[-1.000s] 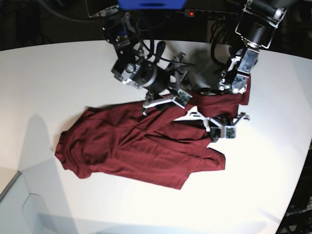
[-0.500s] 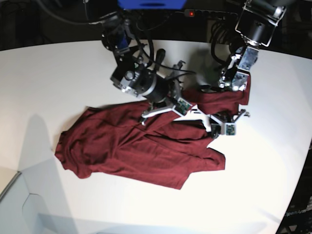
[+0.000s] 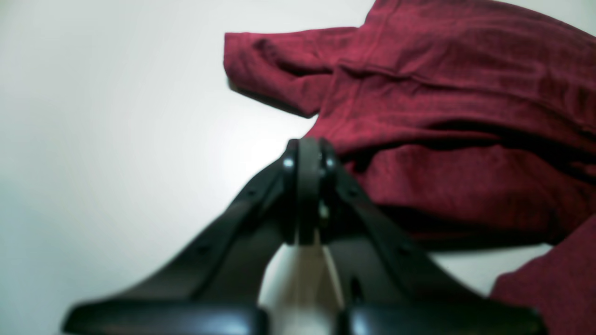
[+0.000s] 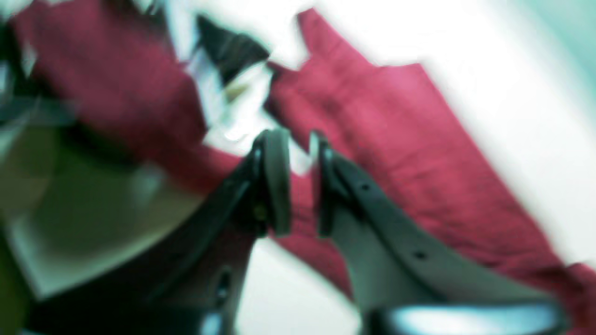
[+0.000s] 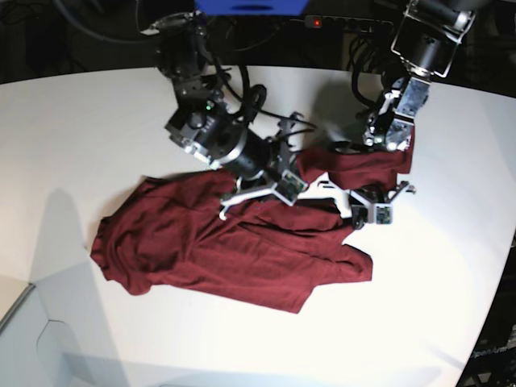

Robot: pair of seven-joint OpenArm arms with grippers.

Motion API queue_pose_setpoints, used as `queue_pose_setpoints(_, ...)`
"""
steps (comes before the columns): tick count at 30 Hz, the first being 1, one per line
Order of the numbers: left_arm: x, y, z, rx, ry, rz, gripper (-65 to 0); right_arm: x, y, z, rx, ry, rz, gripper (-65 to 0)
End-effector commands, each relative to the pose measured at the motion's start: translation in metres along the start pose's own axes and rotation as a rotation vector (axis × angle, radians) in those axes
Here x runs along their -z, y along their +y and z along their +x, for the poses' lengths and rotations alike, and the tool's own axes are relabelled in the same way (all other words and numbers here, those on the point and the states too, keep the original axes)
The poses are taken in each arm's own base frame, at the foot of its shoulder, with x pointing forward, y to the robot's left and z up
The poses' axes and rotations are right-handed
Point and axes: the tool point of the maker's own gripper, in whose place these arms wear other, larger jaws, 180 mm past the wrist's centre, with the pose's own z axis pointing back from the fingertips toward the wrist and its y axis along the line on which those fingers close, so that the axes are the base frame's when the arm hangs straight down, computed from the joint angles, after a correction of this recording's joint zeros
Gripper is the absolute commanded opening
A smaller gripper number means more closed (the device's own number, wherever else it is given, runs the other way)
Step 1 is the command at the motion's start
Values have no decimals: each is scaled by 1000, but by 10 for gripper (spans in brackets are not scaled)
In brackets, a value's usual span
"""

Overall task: Layout the t-shirt on the table in an organized manner, then fold the t-shirt properly
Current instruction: 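Move the right gripper to the shirt fold beside the left gripper and grasp, then drag the shirt fabric with the right gripper away from the left gripper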

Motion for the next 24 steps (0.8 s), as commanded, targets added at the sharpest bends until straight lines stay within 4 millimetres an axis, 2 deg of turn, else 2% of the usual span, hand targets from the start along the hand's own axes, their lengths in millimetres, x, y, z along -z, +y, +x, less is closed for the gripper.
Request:
queue_pose_setpoints(1, 5, -1, 25, -3, -72, 0, -648, 3, 2, 8, 8, -34, 12, -516)
queue_pose_setpoints(4, 6, 7, 29, -22, -82, 21, -648, 14, 14, -16, 39, 29, 56, -454)
queue_pose_setpoints(7, 6, 20, 32, -107, -86, 57, -647, 20, 22, -29, 55, 63, 81, -385)
queue_pose_setpoints(13, 6, 26, 30, -197, -75, 67, -647, 20, 25, -30, 57, 66, 87, -210)
queue_pose_setpoints(16, 6, 24, 30, -200, -74, 63, -647, 21, 24, -27, 66, 52, 91, -194)
queue_pose_setpoints(20, 6, 23, 29, -209, -72, 65, -647, 23, 23, -5, 135, -37, 126, -195)
queue_pose_setpoints(24, 6, 18, 36, -214, -89, 53, -647, 34, 24, -5, 177, -44, 167, -195)
